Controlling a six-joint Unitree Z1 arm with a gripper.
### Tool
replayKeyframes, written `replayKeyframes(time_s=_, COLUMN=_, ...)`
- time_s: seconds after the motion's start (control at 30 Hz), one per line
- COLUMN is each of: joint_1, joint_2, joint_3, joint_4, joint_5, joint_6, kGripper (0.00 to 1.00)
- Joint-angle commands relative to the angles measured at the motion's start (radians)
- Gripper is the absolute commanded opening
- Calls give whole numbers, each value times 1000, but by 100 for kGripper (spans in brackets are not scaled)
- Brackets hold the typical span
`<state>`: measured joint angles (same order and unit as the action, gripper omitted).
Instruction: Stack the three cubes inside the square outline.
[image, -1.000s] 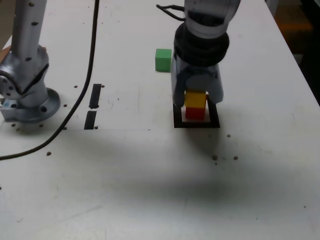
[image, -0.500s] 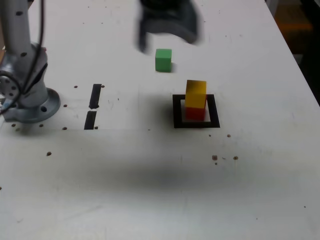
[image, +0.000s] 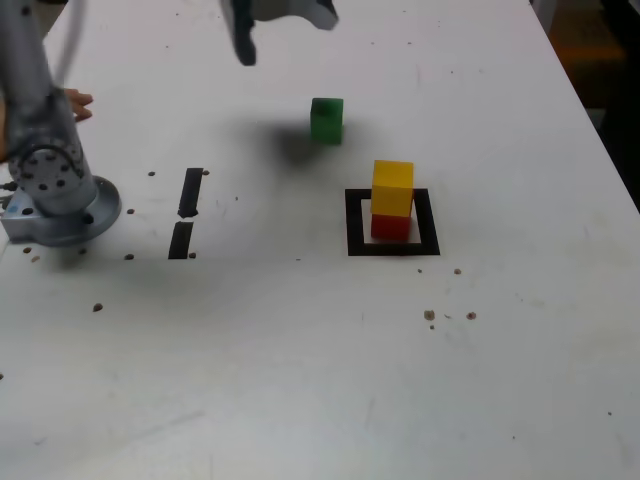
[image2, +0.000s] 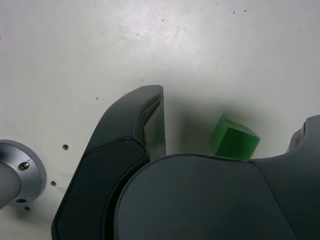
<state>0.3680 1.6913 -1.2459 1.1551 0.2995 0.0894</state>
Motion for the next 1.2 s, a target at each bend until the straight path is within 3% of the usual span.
replayKeyframes(time_s=0.0, joint_1=3, joint_2=56, joint_3=-17, joint_4=-13, joint_5=-17, joint_6=26, kGripper=95)
replayKeyframes(time_s=0.4, joint_1=4, joint_2=196, joint_3=-66, joint_4=-68, joint_5=-118, joint_6=152, kGripper=91)
replayKeyframes(time_s=0.73, joint_1=2, joint_2=273, joint_3=-59, joint_4=-93, joint_5=-146, joint_6=215, kGripper=83)
replayKeyframes(time_s=0.83, joint_1=2, joint_2=282, joint_3=-66, joint_4=-100, joint_5=-146, joint_6=220, kGripper=72)
replayKeyframes(time_s=1.07, joint_1=2, joint_2=272, joint_3=-57, joint_4=-164, joint_5=-152, joint_6=222, kGripper=33)
replayKeyframes(time_s=1.17, joint_1=2, joint_2=272, joint_3=-56, joint_4=-176, joint_5=-164, joint_6=229, kGripper=25)
